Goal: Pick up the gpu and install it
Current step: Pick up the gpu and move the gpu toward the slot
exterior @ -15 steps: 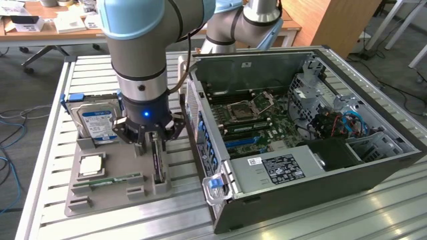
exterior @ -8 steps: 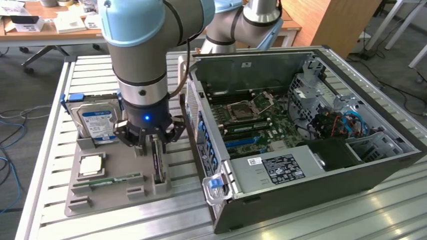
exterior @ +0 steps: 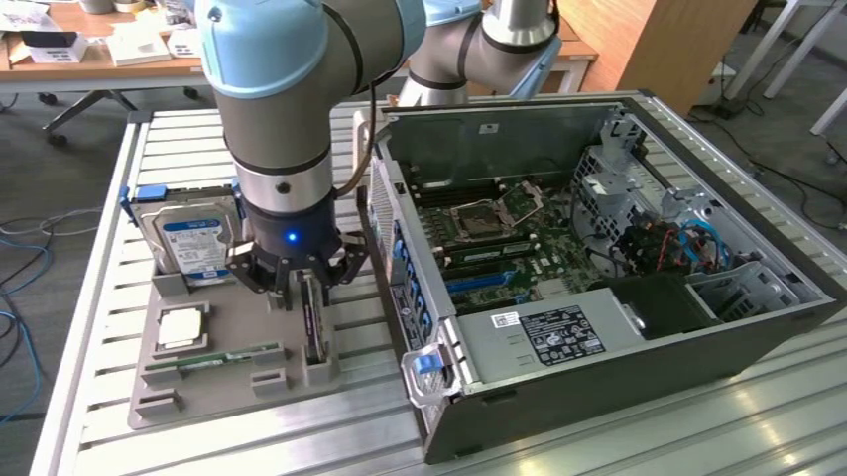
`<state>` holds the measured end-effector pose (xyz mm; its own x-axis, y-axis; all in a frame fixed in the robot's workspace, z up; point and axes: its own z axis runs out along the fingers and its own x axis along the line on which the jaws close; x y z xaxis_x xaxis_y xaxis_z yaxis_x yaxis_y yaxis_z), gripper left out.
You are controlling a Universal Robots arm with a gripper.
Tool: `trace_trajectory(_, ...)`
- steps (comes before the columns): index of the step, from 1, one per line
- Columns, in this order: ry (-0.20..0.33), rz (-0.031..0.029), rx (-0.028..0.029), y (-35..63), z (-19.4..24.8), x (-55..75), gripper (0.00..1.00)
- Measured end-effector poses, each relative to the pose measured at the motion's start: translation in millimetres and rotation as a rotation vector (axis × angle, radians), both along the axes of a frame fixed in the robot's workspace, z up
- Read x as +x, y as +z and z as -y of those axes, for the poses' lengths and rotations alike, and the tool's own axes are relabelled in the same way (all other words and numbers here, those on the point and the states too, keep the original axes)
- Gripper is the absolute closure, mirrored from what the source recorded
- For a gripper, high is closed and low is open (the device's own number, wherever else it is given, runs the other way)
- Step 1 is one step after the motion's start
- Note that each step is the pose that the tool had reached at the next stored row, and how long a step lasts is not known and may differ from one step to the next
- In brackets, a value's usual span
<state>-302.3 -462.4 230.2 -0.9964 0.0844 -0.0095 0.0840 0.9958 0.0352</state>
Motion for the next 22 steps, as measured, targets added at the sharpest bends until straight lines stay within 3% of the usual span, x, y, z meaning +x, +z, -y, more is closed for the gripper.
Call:
trace_trajectory(16, 0.0, 0.0, 0.0, 0.0, 0.6, 0.2, 0.53)
trace_trajectory(18, 0.0, 0.0, 0.0, 0.0, 0.6, 0.2, 0.55)
trace_trajectory(19, 0.0, 0.0, 0.0, 0.0, 0.6, 0.2, 0.61)
trace_trajectory(22, 0.0, 0.0, 0.0, 0.0, 0.6, 0.2, 0.61)
